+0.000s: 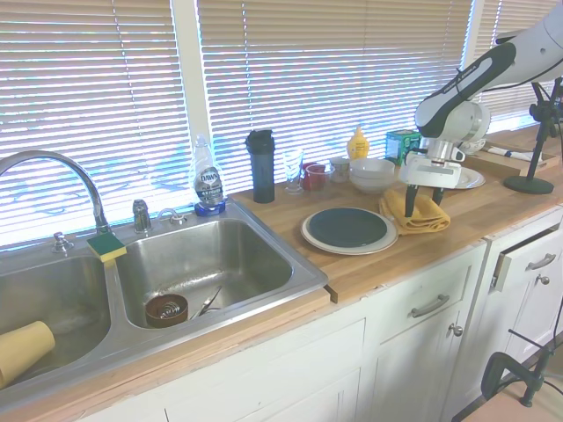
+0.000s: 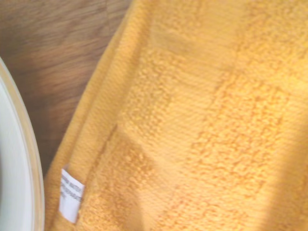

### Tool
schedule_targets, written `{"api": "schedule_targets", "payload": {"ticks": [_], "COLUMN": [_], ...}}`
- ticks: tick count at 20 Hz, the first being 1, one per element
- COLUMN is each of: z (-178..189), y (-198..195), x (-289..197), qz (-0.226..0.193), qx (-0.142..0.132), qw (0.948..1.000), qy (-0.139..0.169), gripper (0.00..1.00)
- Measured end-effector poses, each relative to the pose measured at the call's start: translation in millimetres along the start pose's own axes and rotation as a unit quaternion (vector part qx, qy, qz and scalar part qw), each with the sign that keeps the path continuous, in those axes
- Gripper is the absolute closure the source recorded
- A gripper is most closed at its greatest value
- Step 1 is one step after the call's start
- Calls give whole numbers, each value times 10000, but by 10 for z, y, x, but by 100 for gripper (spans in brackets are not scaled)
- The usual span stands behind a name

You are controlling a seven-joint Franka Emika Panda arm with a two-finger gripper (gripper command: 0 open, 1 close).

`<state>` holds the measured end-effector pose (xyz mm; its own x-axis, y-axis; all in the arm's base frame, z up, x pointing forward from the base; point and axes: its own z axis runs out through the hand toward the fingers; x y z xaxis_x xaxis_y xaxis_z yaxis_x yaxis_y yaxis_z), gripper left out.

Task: Wipe the blue plate in clockwise motion

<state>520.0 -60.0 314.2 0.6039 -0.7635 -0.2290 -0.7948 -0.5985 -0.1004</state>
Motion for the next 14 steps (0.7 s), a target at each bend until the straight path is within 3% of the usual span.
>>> {"api": "schedule_targets", "payload": {"ticks": [14], "z": [30], "y": [37], "x": [51], "qz": [58], "qx": [-4], "qw": [10000], "qy": [5], "gripper": [100]}}
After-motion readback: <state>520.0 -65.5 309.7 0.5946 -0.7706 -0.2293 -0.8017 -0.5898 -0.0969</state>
